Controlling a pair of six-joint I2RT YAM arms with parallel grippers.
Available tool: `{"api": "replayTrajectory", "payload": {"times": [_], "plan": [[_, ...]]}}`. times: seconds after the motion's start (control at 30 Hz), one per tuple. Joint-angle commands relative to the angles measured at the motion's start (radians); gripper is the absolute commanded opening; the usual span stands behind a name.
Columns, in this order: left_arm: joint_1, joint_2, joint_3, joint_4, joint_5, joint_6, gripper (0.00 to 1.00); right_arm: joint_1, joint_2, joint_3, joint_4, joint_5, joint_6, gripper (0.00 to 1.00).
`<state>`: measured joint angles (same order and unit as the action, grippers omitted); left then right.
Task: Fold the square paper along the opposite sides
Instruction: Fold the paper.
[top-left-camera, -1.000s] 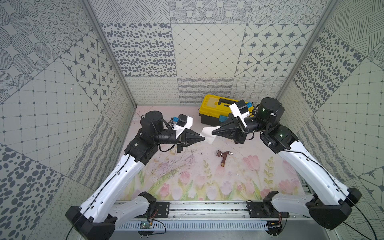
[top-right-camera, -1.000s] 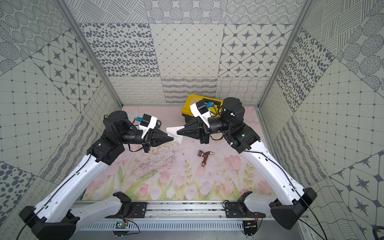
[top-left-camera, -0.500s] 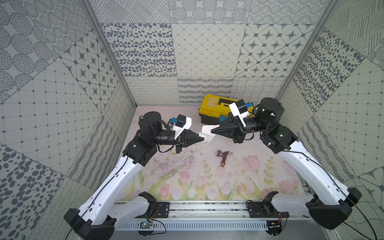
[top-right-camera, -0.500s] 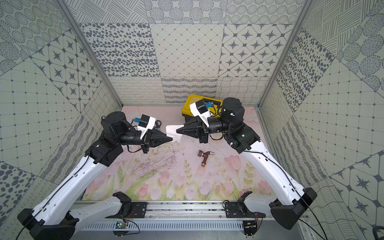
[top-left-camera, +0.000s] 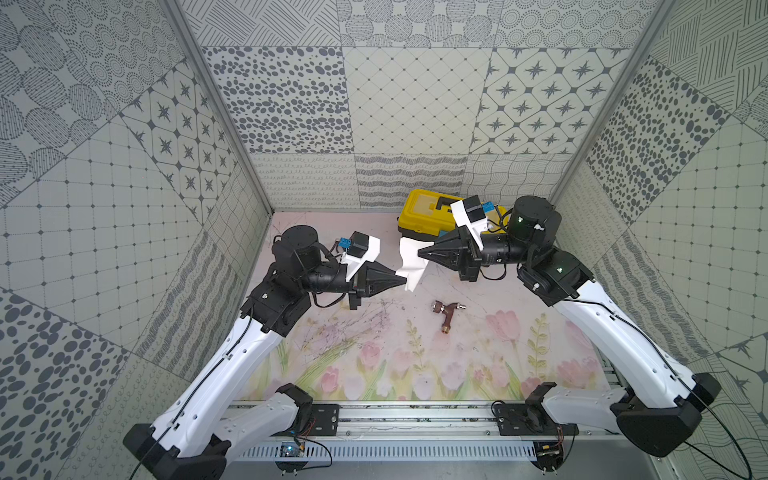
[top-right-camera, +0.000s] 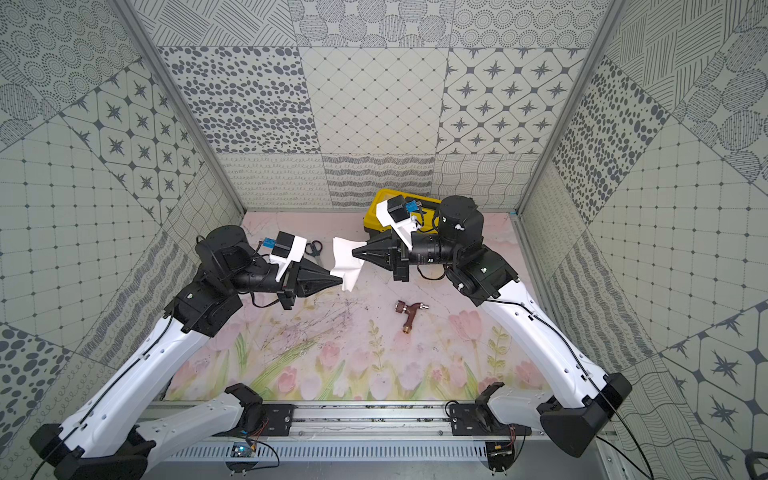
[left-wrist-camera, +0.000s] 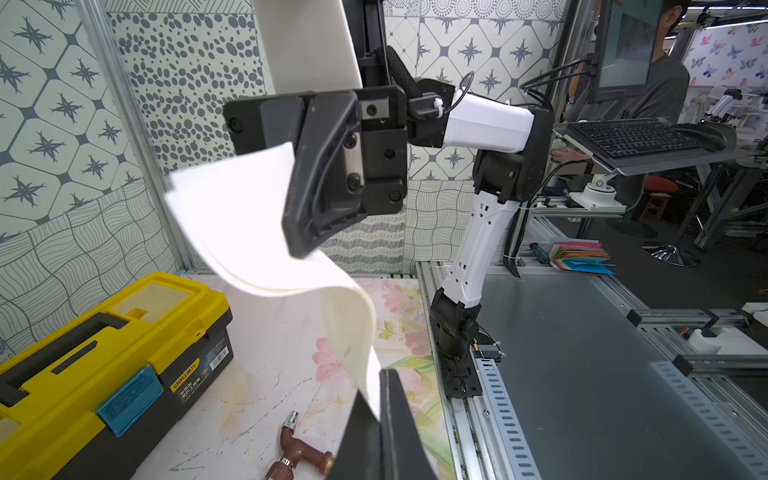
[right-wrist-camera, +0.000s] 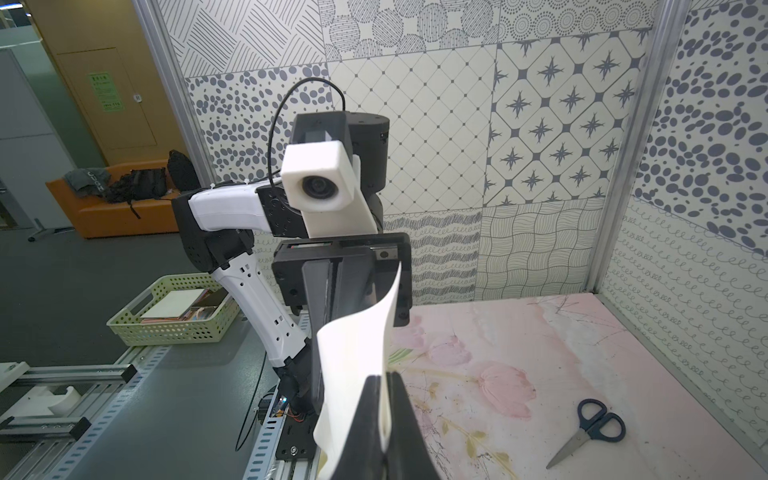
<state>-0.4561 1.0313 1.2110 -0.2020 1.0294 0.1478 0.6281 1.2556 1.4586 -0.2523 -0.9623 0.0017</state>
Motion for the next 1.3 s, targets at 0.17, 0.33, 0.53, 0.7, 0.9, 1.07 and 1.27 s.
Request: {"api": "replayTrajectory", "payload": {"times": [0.17,0.33,0.53,0.7,0.9,1.07,1.27], "plan": [[0.001,-0.016,0.016,-0.058,0.034,0.039,0.5,0.002,-0.009,0.022,-0.013,0.052,-0.027,0.05],[0.001,-0.022,0.016,-0.084,0.027,0.049,0.82,0.003,-0.015,0.021,-0.014,0.057,-0.029,0.05],[0.002,-0.022,0.016,-0.026,-0.078,0.003,0.9,0.002,-0.018,0.02,-0.014,0.053,-0.026,0.05],[0.002,-0.031,0.01,0.04,-0.274,-0.063,0.97,0.002,-0.028,0.019,-0.013,0.048,-0.028,0.05],[0.002,-0.027,-0.003,0.16,-0.38,-0.152,0.98,0.003,-0.023,0.019,-0.013,0.04,-0.024,0.05],[0.002,-0.004,-0.001,0.235,-0.402,-0.219,0.98,0.005,-0.018,0.019,-0.014,0.03,-0.02,0.05],[0.002,0.005,-0.002,0.284,-0.421,-0.251,0.95,0.006,-0.019,0.013,-0.014,0.025,-0.023,0.06]]}}
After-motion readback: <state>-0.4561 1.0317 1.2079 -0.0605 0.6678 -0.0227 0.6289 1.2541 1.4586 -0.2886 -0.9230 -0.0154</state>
